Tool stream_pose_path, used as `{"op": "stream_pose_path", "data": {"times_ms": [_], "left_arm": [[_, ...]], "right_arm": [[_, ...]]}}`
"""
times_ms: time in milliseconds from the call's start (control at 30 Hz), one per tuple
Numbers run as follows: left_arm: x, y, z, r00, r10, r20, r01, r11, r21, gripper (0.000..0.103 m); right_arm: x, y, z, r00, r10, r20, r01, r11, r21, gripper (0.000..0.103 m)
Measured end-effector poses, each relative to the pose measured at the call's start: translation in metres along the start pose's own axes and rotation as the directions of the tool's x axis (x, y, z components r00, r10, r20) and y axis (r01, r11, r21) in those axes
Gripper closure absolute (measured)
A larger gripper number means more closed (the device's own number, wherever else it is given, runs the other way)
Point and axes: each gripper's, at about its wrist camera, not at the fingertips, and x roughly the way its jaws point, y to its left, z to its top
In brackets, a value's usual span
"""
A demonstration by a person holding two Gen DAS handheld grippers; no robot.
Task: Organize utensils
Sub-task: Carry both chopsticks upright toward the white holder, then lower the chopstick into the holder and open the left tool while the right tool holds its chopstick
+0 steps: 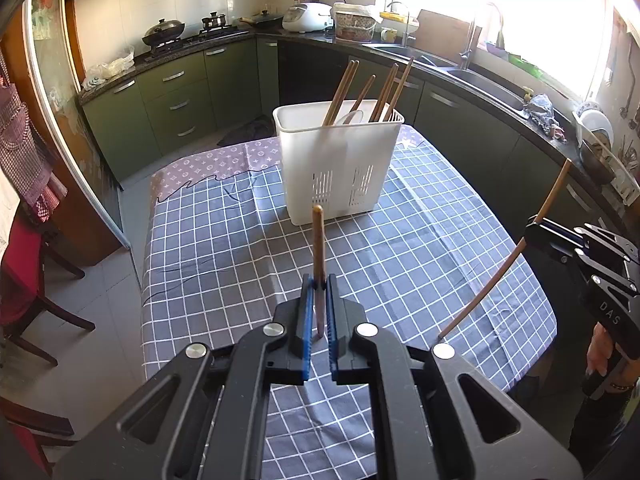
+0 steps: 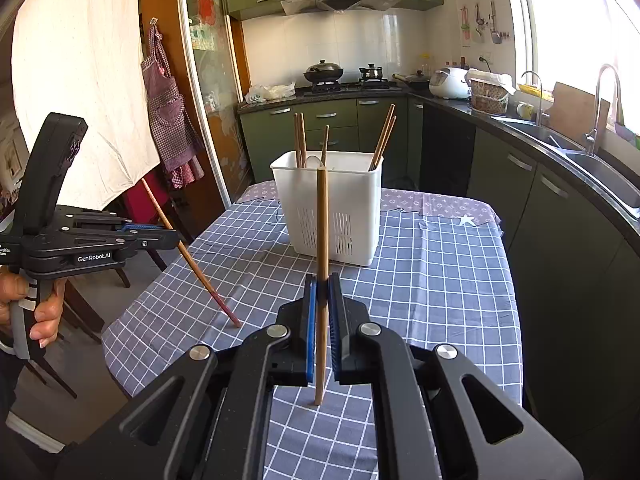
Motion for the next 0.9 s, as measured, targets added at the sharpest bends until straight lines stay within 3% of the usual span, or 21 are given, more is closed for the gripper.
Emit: {"op": "stream_pose_path", "data": {"times_ms": [500,700,900], "left_arm": [[-0.02,-0.001,0.026,0.999,-0.032,0.024,0.032,0.999,0.007,0.097],[-0.038,0.003,0.072,0.997,-0.071,0.036,0.071,0.998,0.002,0.097],[-0.061,0.002,0.14,0.993,-0.039,0.112,0.038,0.999,0.015,0.097]], "right_arm": [[-0.004,0.001,0.005,0.999,0.038,0.011,-0.038,0.999,0.002,0.096],[-0.004,-0.002,0.012,0.998,0.057,0.018,-0.057,0.998,0.001,0.096],[0.001,-0.012,0.015,0.997,0.07,0.017,-0.07,0.997,0.019,0.096]]}}
